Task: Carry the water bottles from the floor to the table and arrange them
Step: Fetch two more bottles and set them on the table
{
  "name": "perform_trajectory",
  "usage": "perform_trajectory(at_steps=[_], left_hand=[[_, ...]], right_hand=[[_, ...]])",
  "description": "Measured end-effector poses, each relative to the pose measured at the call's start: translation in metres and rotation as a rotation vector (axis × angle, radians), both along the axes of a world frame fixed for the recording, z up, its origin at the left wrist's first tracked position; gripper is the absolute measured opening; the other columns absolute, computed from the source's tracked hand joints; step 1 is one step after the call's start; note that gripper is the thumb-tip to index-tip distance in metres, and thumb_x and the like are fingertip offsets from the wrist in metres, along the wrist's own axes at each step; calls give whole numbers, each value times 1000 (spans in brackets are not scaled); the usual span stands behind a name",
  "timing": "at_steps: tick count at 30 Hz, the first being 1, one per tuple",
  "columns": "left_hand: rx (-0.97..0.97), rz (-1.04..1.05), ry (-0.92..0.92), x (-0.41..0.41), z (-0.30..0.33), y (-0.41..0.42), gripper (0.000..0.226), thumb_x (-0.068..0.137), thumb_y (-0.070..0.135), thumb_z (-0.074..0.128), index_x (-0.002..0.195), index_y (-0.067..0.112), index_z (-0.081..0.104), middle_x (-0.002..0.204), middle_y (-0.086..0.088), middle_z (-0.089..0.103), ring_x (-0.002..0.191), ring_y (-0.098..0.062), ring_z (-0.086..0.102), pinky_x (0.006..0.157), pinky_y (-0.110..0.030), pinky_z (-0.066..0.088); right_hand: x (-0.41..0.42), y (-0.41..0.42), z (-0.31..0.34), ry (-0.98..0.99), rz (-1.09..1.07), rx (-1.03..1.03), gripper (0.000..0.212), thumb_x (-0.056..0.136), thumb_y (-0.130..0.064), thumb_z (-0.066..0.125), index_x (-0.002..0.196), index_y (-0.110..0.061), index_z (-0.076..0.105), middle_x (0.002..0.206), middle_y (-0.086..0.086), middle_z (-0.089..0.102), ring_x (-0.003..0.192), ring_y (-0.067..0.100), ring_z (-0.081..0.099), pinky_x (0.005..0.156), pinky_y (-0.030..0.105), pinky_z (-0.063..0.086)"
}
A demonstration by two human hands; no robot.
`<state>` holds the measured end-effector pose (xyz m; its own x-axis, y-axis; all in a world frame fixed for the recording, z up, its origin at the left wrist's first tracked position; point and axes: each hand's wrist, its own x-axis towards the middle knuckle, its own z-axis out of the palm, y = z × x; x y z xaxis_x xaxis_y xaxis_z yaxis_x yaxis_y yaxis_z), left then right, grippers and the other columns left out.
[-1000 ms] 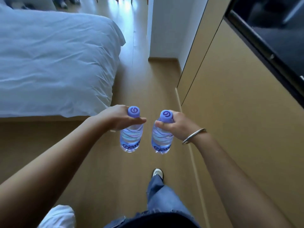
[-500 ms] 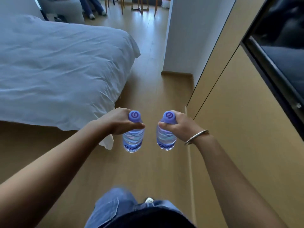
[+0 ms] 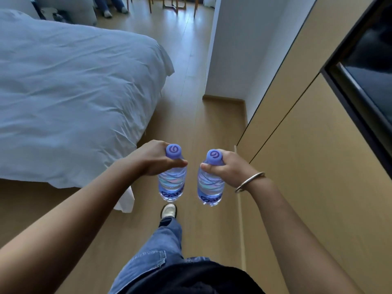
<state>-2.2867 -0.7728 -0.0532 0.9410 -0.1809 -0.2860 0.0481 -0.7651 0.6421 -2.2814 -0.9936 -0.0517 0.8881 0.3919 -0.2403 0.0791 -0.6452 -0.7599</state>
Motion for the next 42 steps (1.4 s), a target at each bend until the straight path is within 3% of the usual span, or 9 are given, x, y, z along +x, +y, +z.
perform_trajectory(at_steps=[5, 20, 30, 36, 42], left_hand=[[19, -6, -24, 88, 19, 21, 41, 63, 61, 59, 81, 28, 71, 84, 3, 71, 83, -16, 66, 80, -39, 54], [87, -85, -52, 321, 30, 81, 30, 77, 53, 62, 88, 26, 73, 87, 1, 72, 84, -16, 65, 81, -41, 54], [119, -48, 1, 466, 13, 69, 31, 77, 52, 62, 89, 25, 73, 90, -2, 71, 88, -20, 65, 84, -41, 52], [84, 40, -39, 574, 20, 49, 27, 76, 53, 62, 86, 30, 71, 87, 3, 71, 84, -16, 65, 81, -39, 53], [64, 98, -57, 659, 27, 28, 39, 70, 60, 59, 88, 27, 71, 88, 0, 71, 84, -19, 65, 81, -40, 54]], right_hand=[[82, 22, 14, -23, -5, -13, 24, 81, -37, 66, 83, -14, 58, 88, 11, 65, 88, 34, 61, 83, 47, 50], [308, 80, 23, -68, -104, 54, 26, 82, -36, 65, 89, -11, 60, 86, 10, 65, 85, 32, 61, 81, 48, 51], [466, 70, 10, -9, -41, 77, 17, 83, -34, 65, 80, -19, 60, 81, 6, 65, 83, 30, 63, 81, 46, 52], [589, 48, 24, -57, 48, 24, 21, 82, -39, 63, 87, -19, 60, 81, 3, 64, 83, 26, 62, 82, 49, 52], [681, 27, 26, -80, 79, -3, 28, 83, -38, 64, 94, -12, 61, 89, 10, 66, 86, 29, 62, 84, 50, 51]])
